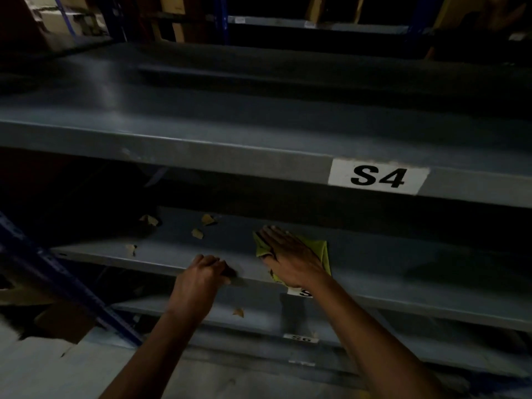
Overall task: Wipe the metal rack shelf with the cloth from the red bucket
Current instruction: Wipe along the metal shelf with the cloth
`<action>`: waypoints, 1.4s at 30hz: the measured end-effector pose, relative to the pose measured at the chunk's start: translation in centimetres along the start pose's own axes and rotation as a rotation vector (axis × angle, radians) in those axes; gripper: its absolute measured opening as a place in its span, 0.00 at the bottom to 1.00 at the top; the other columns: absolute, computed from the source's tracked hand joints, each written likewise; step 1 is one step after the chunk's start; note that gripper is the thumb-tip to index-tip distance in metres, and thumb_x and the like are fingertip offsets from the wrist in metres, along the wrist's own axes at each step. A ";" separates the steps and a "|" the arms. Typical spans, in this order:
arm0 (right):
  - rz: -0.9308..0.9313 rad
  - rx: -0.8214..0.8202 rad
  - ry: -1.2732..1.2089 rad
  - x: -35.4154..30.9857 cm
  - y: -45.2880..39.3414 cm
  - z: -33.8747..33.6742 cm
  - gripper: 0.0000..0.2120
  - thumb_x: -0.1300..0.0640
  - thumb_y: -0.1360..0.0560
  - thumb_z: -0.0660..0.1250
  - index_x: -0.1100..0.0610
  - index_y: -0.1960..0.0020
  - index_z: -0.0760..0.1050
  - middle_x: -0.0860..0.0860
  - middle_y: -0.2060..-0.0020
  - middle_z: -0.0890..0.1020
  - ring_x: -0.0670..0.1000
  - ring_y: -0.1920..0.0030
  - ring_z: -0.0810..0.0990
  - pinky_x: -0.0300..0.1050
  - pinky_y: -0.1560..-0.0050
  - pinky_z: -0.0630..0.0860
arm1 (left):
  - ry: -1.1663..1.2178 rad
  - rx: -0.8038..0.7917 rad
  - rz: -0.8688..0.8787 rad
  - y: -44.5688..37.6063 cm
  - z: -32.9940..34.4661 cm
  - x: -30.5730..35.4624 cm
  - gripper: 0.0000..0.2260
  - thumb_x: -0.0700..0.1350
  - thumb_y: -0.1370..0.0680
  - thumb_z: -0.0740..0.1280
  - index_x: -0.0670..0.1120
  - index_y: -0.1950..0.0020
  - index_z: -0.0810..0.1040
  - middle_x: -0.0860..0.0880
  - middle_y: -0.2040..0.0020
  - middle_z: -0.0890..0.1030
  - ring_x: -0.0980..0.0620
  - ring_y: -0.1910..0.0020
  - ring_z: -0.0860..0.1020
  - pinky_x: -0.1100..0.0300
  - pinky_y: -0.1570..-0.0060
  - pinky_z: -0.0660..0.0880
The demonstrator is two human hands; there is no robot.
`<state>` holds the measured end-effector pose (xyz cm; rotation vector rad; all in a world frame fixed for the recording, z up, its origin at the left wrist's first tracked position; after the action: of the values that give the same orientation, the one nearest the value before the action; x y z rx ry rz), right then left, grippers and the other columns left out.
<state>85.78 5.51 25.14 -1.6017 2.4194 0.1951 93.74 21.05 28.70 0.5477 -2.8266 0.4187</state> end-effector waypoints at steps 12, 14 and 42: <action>-0.131 -0.067 -0.285 -3.3 3.9 0.6 0.27 0.47 0.24 0.50 0.45 0.25 0.61 0.43 0.25 0.63 0.41 0.26 0.59 0.41 0.26 0.56 | -0.038 -0.016 -0.052 -0.5 0.9 -0.3 0.10 0.45 0.28 0.72 0.56 0.48 0.81 0.54 0.49 0.80 0.55 0.51 0.74 0.62 0.59 0.75; -0.012 -0.017 -0.403 -1.7 3.3 -0.2 0.22 0.48 0.23 0.54 0.47 0.30 0.69 0.48 0.32 0.74 0.49 0.33 0.73 0.46 0.32 0.68 | -0.018 -0.010 -0.044 -0.5 0.9 -0.4 0.10 0.45 0.28 0.71 0.56 0.48 0.81 0.53 0.48 0.79 0.55 0.50 0.73 0.61 0.57 0.75; -0.080 0.022 -0.130 -5.4 -4.1 1.0 0.27 0.46 0.21 0.51 0.50 0.23 0.57 0.46 0.23 0.58 0.45 0.23 0.54 0.40 0.24 0.49 | -0.062 -0.045 0.074 0.2 -1.6 -2.8 0.11 0.45 0.26 0.71 0.55 0.45 0.80 0.54 0.46 0.80 0.54 0.48 0.76 0.64 0.57 0.73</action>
<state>91.70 8.93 25.71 -1.6196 2.2491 0.2493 96.43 22.62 29.36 0.4559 -2.9149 0.3569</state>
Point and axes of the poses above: each hand's wrist, its own y-axis away from the middle knuckle, its own z-axis out of the palm, x = y × z, the point moved 10 cm from there along -y, towards the middle knuckle
